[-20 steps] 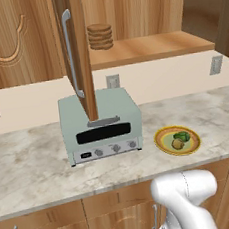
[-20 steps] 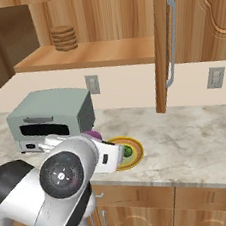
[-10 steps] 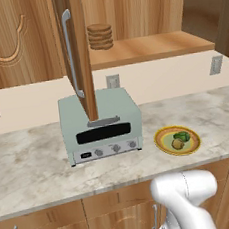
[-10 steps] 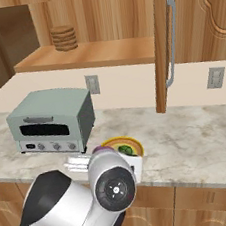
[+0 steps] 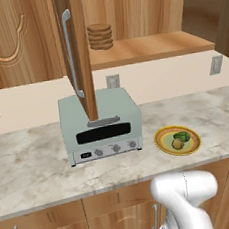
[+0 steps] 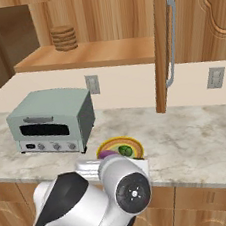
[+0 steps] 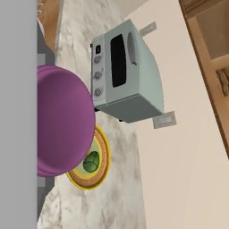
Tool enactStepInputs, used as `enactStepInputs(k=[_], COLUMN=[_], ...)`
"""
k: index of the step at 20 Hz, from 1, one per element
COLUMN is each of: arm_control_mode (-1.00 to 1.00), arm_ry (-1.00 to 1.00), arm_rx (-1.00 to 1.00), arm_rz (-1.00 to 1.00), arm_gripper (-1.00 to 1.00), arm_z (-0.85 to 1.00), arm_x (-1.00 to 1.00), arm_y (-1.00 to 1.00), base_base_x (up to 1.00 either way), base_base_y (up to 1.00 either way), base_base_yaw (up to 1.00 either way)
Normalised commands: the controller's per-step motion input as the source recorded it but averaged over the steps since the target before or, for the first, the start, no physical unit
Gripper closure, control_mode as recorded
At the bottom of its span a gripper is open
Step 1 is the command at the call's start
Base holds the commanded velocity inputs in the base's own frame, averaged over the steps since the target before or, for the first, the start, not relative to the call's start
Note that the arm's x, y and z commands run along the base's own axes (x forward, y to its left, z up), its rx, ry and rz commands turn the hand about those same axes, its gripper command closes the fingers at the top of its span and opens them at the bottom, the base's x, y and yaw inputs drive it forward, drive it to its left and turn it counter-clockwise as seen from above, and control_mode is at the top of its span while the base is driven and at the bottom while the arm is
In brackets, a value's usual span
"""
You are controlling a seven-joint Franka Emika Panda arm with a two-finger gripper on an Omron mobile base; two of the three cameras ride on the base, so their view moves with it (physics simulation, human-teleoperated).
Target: Pick the avocado and bread from the counter and place them on the plate. Then pick the jam from the cabinet and place it next to the plate. Lastly close the cabinet door.
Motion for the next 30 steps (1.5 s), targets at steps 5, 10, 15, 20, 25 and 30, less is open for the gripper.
enactStepInputs(k=[5, 10, 15, 20, 25, 30], arm_control_mode=[-1.0, -1.0, -1.0, -1.0, -1.0, -1.0], arm_ry=[-0.03, -0.03, -0.14, -0.09, -0.07, -0.07], arm_rx=[-0.06, -0.07, -0.06, -0.06, -0.07, -0.01], arm_rz=[0.0, 0.03, 0.07, 0.07, 0.01, 0.0], arm_gripper=[1.0, 1.0, 1.0, 1.0, 1.0, 1.0], arm_z=[-0.27, -0.5, -0.43, -0.33, -0.17, -0.18], arm_x=[0.16, 0.01, 0.11, 0.24, 0.24, 0.04], arm_y=[0.0, 0.0, 0.0, 0.0, 0.0, 0.0], base_base_x=[0.0, 0.0, 0.0, 0.0, 0.0, 0.0], base_base_y=[0.0, 0.0, 0.0, 0.0, 0.0, 0.0], base_base_yaw=[0.0, 0.0, 0.0, 0.0, 0.0, 0.0])
